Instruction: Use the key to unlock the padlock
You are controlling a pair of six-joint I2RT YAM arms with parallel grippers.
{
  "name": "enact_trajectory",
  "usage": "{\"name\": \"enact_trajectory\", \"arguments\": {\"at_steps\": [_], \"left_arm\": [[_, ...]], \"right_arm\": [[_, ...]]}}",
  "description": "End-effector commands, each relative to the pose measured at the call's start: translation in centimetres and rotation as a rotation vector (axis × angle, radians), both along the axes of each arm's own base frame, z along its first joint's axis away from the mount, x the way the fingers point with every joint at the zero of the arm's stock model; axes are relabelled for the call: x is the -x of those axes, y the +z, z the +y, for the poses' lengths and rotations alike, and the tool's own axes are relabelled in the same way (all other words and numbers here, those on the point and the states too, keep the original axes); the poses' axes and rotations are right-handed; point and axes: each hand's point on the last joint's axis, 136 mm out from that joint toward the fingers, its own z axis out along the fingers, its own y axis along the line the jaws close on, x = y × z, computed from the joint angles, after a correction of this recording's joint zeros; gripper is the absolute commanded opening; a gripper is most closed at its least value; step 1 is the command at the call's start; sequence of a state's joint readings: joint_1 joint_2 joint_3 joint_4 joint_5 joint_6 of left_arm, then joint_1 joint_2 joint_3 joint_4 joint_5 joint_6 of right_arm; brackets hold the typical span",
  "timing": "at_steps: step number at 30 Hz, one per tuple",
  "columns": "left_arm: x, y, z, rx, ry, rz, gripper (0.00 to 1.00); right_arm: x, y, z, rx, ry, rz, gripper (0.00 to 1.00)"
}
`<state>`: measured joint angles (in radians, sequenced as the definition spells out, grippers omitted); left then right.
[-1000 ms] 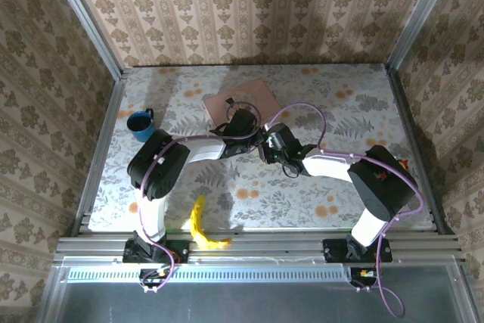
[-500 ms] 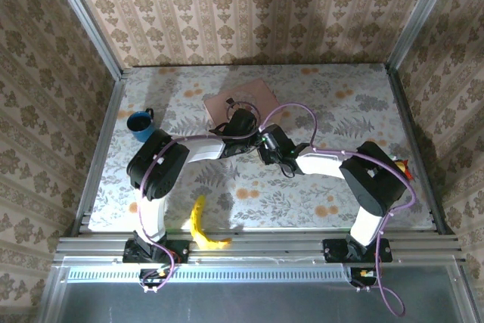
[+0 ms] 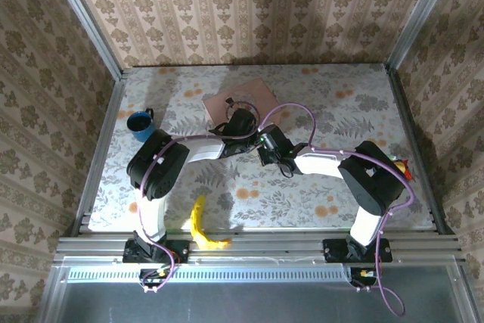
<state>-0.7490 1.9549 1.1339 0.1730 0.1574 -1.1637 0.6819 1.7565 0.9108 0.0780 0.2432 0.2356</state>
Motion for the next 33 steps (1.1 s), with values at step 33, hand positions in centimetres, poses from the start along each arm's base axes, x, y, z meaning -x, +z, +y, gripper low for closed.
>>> {"name": "enact_trajectory", "arguments": {"at_steps": [33], "left_arm": [[2.7,1.1,-1.0,0.095,-0.074,0.074,0.0]], "right_arm": [[-4.6,1.6,-0.4,-1.214,-0.032,0.367,0.0]]}}
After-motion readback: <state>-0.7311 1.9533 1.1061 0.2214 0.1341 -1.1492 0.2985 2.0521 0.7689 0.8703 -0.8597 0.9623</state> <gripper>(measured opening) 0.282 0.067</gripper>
